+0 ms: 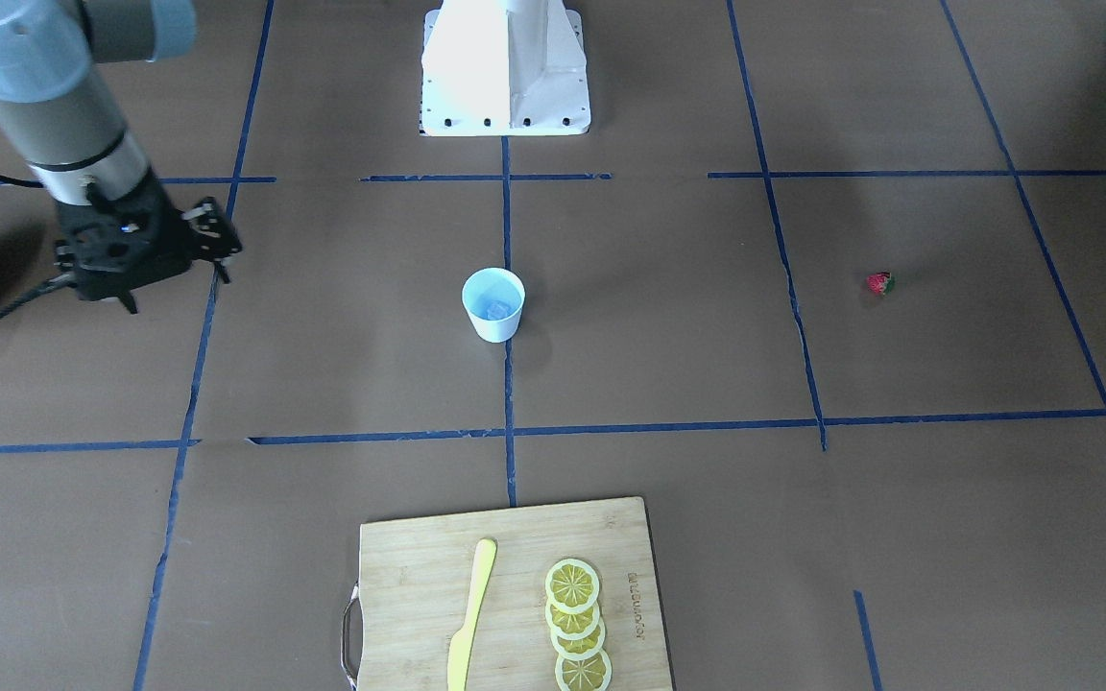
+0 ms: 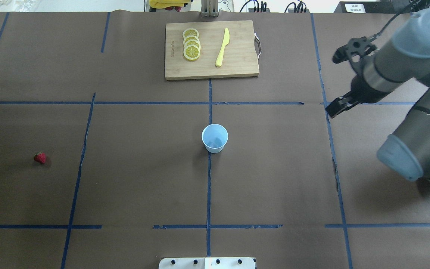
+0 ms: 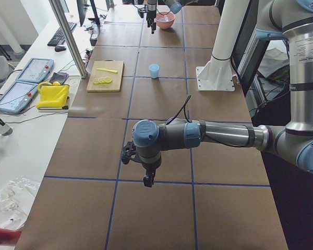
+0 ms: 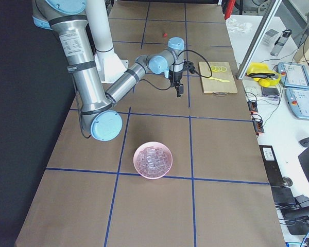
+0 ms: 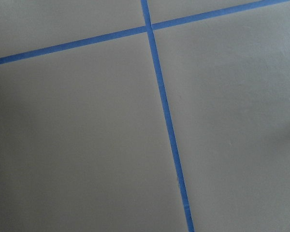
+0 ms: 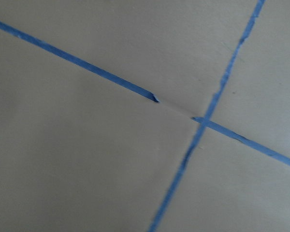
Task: Put ice and strawberries in cup
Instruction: 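Move the right gripper back to the pink ice bowl, then grasp another ice cube from the pink bowl with the right gripper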
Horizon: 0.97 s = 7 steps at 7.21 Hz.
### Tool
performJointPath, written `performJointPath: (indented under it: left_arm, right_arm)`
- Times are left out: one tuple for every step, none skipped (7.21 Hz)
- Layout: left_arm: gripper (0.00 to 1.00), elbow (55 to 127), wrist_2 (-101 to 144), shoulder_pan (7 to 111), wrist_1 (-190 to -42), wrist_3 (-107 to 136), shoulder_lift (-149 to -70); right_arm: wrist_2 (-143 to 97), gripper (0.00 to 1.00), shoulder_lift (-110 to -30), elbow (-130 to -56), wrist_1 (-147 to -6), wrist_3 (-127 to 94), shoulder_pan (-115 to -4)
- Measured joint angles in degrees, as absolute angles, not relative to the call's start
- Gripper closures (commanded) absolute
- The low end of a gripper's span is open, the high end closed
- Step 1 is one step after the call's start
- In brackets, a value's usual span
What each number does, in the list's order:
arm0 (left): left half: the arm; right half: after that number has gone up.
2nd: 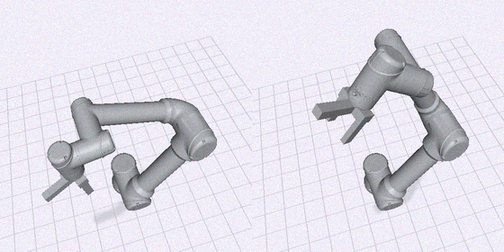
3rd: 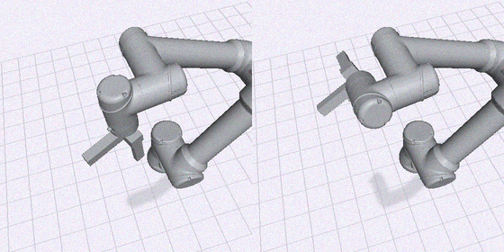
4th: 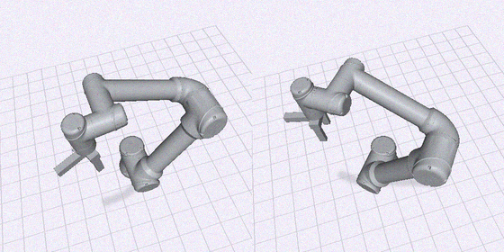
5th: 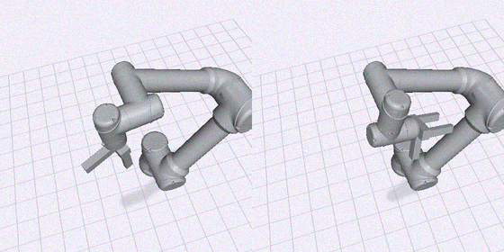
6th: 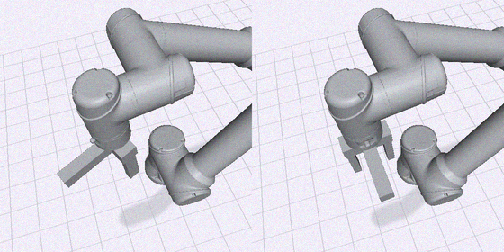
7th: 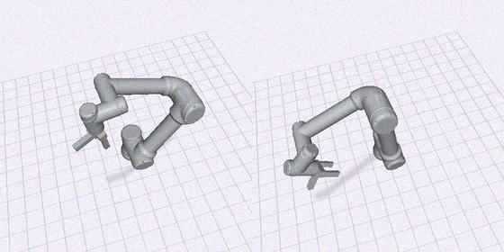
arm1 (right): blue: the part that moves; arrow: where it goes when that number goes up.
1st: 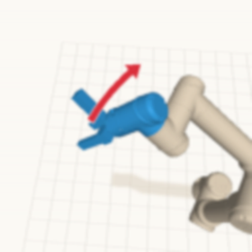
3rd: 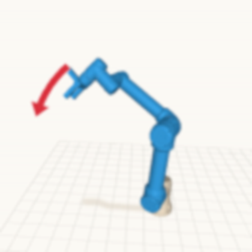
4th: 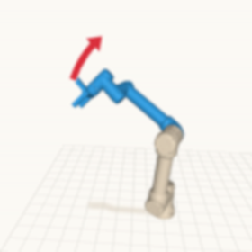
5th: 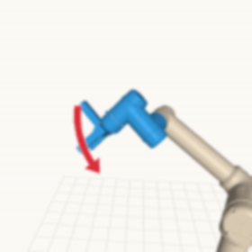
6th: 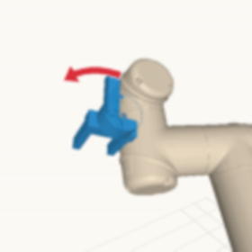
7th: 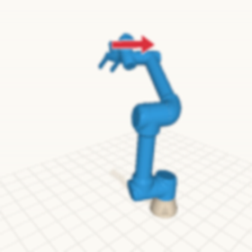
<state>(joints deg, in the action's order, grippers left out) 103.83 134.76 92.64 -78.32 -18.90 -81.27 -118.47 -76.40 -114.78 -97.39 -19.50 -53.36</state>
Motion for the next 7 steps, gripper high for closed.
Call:
performJointPath:
  left_arm:
    - [0.00,103.88,134.78,92.64,-78.31,-18.90,-81.20]
    - [0.00,103.93,134.78,92.64,-78.31,-18.90,-81.19]
    - [0.00,103.98,134.80,92.64,-78.31,-18.90,-81.18]
    - [0.00,104.06,134.82,92.64,-78.31,-18.90,-81.15]
    - [0.00,104.08,134.82,92.64,-78.29,-18.90,-81.14]
    - [0.00,104.09,134.82,92.64,-78.25,-18.90,-81.13]
    - [0.00,104.11,134.82,92.64,-78.24,-18.90,-81.13]
  right_arm:
    - [-120.68,0.02,-81.42,-115.31,-96.80,-10.37,-58.51]
    - [-123.26,0.02,-85.63,-115.39,-96.38,-1.96,-63.43]
    - [-125.89,0.02,-89.56,-115.36,-96.14,6.32,-68.05]
    - [-127.61,0.02,-93.06,-115.32,-95.95,13.82,-71.29]
    - [-128.38,0.03,-96.02,-115.36,-95.58,20.78,-72.96]
    - [-128.60,0.03,-99.04,-115.11,-93.11,26.45,-73.63]
    - [-128.57,0.05,-102.12,-113.72,-87.04,29.40,-73.83]
